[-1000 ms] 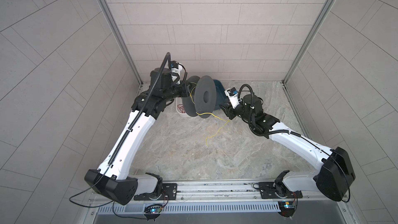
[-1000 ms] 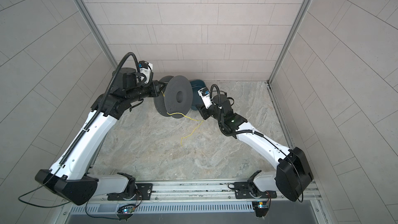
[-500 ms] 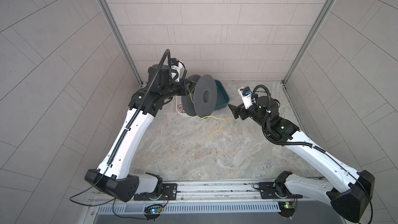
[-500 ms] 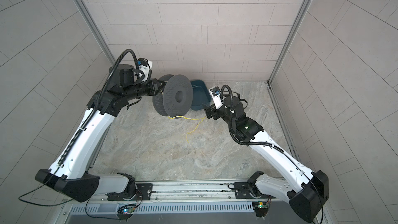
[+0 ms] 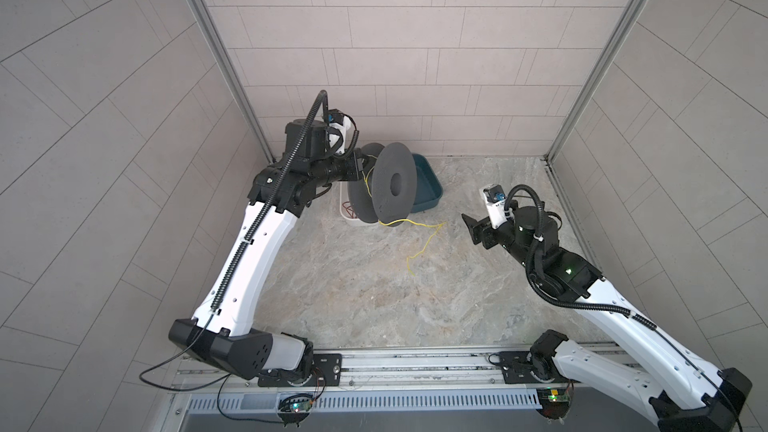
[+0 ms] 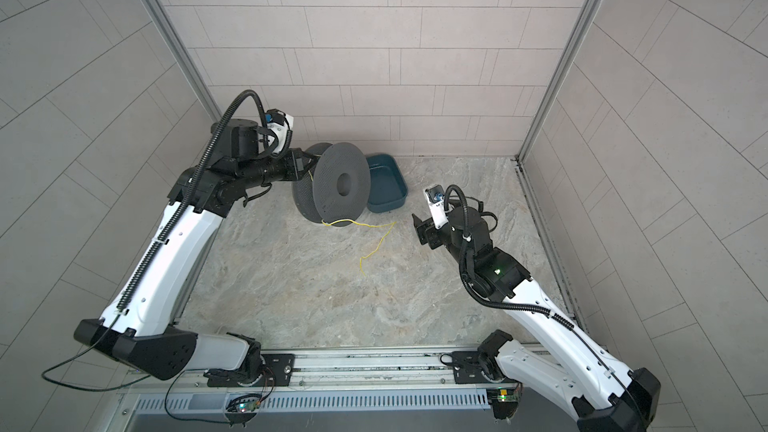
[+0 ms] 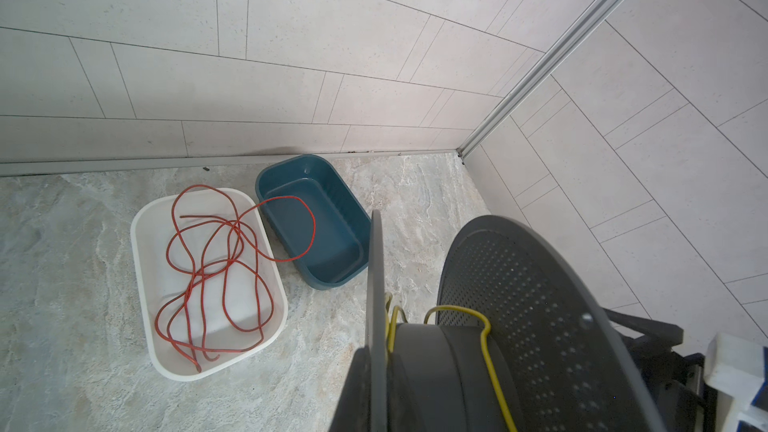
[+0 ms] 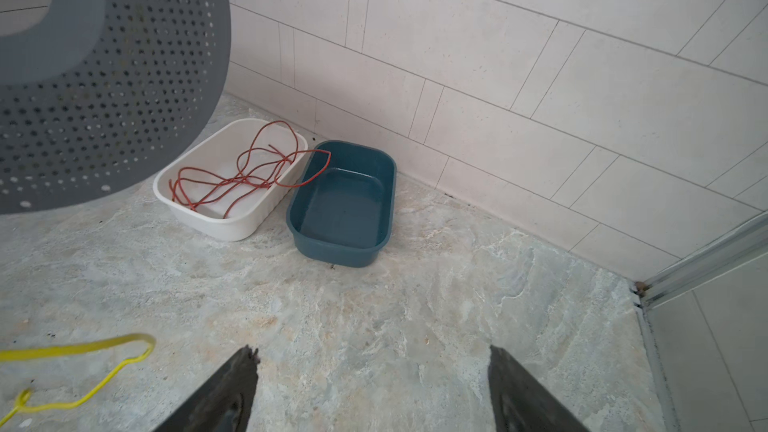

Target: Wrap the cables

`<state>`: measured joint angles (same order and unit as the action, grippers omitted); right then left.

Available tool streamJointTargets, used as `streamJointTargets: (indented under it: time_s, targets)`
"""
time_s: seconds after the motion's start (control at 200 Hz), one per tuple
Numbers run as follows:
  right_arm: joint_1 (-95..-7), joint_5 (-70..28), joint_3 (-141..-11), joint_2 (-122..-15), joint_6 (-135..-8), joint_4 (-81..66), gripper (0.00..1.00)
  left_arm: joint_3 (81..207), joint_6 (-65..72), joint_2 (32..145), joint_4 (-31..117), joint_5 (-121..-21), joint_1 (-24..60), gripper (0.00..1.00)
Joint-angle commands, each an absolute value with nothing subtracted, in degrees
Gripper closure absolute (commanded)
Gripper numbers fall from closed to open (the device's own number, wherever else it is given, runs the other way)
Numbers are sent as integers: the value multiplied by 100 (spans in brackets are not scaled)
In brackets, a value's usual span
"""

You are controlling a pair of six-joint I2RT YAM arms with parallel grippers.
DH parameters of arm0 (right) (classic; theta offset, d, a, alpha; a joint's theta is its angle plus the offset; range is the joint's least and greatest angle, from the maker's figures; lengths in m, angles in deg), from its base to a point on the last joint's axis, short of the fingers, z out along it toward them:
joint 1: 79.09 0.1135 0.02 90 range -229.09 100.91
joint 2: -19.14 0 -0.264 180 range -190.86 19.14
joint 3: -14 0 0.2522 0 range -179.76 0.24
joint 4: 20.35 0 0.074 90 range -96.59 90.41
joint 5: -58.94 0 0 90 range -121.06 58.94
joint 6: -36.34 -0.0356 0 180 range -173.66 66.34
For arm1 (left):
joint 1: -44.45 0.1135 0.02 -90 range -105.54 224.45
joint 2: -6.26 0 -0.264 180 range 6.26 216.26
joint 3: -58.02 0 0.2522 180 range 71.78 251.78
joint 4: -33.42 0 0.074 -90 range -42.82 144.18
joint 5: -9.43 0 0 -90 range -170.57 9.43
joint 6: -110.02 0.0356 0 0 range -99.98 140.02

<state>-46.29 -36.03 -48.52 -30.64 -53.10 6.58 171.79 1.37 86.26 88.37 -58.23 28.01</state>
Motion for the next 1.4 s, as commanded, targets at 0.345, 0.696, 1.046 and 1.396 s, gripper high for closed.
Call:
streamJointTargets:
  time_s: [0.345,0.696,1.046,1.396]
  targets:
    - [-4128,-1821,-4397,-2806,-5348,-29,21,17356,-208,8610,8519,-5448,2884,100]
    - [-4068,-2030,-4472,-3275,-5621,-728,27,17226,-340,8549,8401,-5315,2889,100]
    - [-4071,-2229,-4441,-3702,-6029,-1277,49,17136,-393,8495,8304,-5307,2884,100]
    - [-4069,-2308,-4480,-3842,-6147,-1340,78,17035,-432,8470,8225,-5315,2894,100]
